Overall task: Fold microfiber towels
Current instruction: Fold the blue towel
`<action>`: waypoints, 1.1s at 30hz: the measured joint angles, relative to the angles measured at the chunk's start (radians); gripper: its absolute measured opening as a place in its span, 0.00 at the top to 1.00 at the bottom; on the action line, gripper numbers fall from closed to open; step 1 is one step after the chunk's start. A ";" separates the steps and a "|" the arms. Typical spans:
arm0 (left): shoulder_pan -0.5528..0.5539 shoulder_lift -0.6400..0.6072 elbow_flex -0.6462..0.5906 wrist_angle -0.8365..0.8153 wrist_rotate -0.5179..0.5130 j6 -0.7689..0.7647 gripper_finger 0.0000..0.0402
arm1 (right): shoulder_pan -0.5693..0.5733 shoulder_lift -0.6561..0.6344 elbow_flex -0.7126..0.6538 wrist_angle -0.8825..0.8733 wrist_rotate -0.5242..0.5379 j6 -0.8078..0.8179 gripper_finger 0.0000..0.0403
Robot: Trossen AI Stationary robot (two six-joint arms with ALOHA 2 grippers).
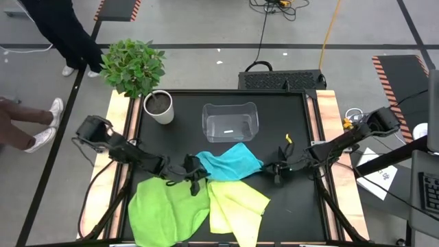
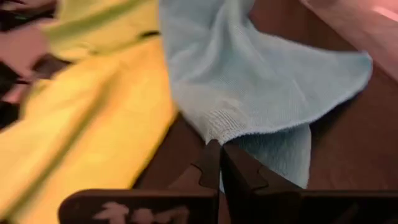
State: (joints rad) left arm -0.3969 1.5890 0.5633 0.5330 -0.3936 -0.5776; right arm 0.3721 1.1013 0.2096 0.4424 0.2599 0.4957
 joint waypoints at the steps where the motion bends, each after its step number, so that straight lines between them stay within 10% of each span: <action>1: 0.000 -0.032 0.001 -0.025 -0.007 0.012 0.99 | 0.000 -0.029 0.000 -0.014 -0.003 -0.010 1.00; 18: 0.046 -0.334 0.000 -0.290 -0.098 0.120 1.00 | 0.029 -0.446 0.071 -0.216 0.008 -0.196 1.00; 33: 0.228 -0.342 0.001 -0.195 0.213 0.147 1.00 | 0.130 -0.451 0.223 -0.387 0.086 -0.190 1.00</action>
State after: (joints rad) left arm -0.1693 1.2467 0.5644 0.3375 -0.1806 -0.4305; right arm 0.5026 0.6506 0.4329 0.0556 0.3459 0.3059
